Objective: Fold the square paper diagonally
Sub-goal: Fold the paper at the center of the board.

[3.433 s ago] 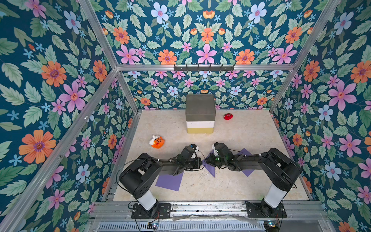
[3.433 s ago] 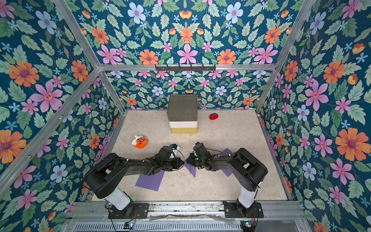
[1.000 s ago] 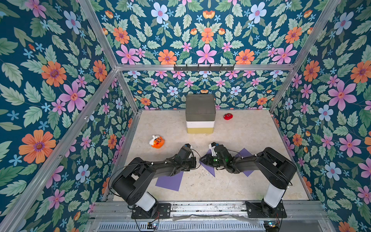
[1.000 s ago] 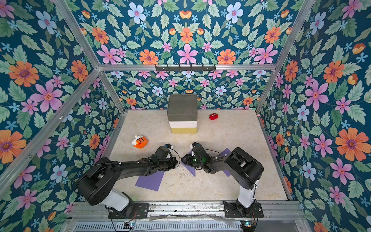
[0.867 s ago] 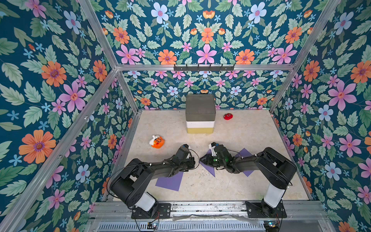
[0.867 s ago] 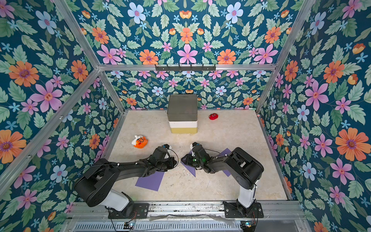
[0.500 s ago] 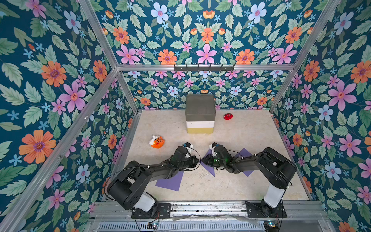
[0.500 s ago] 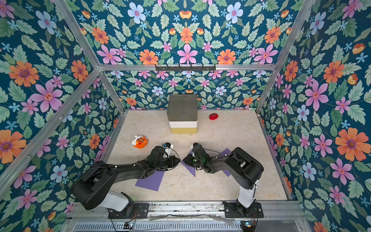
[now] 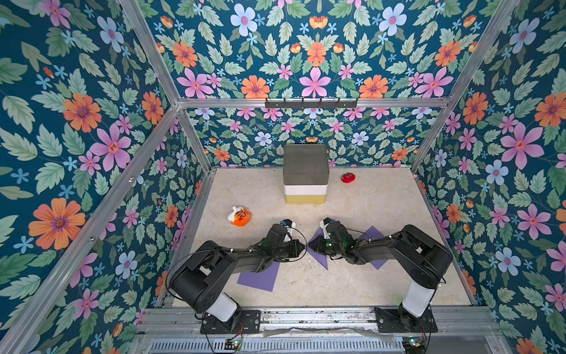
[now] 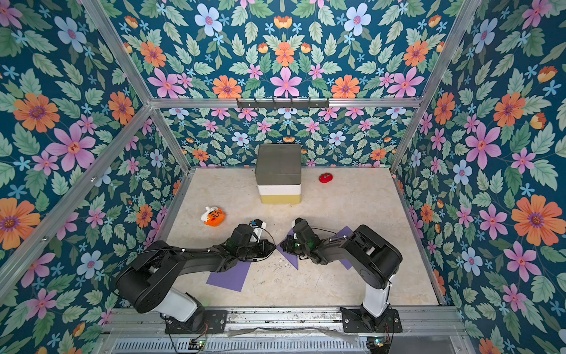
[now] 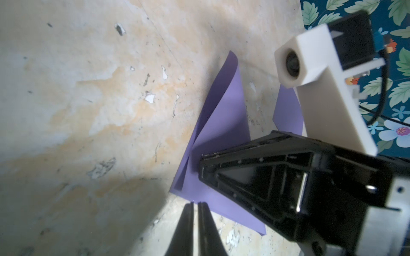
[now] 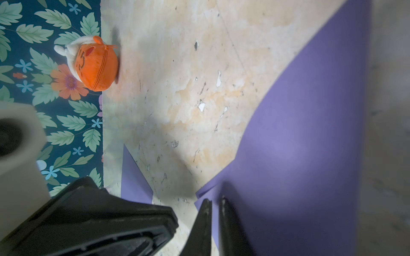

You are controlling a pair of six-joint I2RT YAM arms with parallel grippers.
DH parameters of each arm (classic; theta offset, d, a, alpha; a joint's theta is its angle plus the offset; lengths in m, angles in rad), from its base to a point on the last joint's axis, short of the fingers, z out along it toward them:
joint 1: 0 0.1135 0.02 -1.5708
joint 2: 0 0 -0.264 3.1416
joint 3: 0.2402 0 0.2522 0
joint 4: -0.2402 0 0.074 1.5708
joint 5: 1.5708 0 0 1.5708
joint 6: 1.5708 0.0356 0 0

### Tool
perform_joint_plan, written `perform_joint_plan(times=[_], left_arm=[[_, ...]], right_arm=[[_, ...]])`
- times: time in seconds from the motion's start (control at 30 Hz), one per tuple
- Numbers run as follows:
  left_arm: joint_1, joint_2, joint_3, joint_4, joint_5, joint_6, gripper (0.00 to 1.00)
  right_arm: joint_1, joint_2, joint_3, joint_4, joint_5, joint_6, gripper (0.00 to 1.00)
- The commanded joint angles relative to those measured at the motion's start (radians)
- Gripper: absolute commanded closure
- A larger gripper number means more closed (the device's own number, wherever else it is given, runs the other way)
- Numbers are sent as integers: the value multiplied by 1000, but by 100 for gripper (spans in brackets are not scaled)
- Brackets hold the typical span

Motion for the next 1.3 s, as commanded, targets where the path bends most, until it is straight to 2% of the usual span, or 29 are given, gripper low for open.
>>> perform_joint_plan(times=[0.0,0.73,1.0,1.27], left_arm=[[1,18,10,28,-10,19,86],[1,95,57,18,-8,43,84],[1,64,48,-14,-53,60,75],[0,64,36,0,-24,50,73]], right_arm=[[3,11,-7,-172,30,-3,86],[3,15,-1,-180,20,-7,87],[4,10,-6,-184,22,-5,87],[6,14,-3,-180,22,-4,87]])
